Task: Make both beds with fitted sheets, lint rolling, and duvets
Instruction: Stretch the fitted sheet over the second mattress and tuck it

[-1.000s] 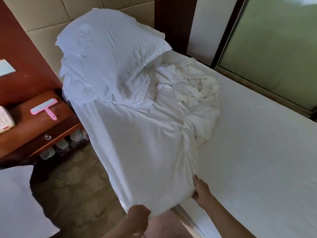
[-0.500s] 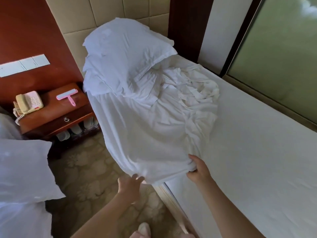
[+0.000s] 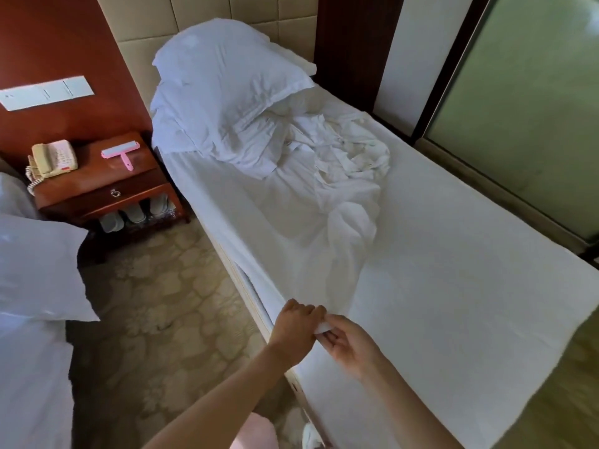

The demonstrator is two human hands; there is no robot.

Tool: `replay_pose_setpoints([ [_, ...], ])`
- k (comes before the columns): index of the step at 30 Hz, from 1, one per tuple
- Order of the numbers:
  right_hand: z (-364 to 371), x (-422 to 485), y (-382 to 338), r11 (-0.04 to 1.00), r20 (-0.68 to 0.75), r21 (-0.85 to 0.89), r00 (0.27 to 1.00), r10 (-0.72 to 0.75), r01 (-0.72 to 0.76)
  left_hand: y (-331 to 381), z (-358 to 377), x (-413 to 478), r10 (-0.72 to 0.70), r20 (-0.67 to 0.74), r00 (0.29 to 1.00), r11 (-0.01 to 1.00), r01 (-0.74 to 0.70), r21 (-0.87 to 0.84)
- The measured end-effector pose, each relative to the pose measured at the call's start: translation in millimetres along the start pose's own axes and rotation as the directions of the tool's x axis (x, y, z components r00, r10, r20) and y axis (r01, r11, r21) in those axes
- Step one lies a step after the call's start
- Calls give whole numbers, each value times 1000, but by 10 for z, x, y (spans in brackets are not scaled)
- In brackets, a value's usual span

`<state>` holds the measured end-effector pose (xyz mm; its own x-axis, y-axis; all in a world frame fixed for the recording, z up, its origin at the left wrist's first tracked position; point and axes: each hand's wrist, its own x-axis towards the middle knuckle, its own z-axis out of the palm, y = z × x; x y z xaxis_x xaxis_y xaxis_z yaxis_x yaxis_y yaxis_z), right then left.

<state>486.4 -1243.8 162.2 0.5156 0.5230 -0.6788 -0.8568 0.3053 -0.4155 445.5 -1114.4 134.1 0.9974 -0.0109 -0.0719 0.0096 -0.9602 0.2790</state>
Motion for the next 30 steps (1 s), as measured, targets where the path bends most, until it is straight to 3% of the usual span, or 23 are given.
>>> replay_pose_setpoints([
  [5, 45, -96, 173, 999, -79, 33, 997, -8, 11, 136, -43, -208, -167, 16, 986, 986, 167, 17],
  [8, 69, -38, 249, 990, -154, 135, 988, -5, 26, 74, -140, -333, -315, -32, 948, 943, 309, -123],
  [12, -4, -25, 205, 978, -231, 206, 969, 88, -40, -21, -235, -488, -275, -75, 959, 950, 259, -174],
  [15, 41, 71, 85, 959, -202, 282, 974, 99, -39, -63, -199, -571, -208, -118, 971, 963, 182, -200],
  [21, 184, 486, -238, 989, -194, 140, 981, -18, 46, -144, 21, -769, -125, -165, 978, 935, 60, -350],
  [25, 80, 747, -399, 997, -356, 6, 932, -70, 77, -258, 107, -891, -145, -168, 975, 935, 79, -346],
  [28, 79, 758, -511, 987, -325, -152, 939, -108, 61, -330, 206, -983, -137, -154, 979, 938, 79, -337],
  [30, 29, 698, -620, 986, -364, -164, 930, -52, -9, -345, 304, -1031, -180, -86, 980, 930, 141, -340],
])
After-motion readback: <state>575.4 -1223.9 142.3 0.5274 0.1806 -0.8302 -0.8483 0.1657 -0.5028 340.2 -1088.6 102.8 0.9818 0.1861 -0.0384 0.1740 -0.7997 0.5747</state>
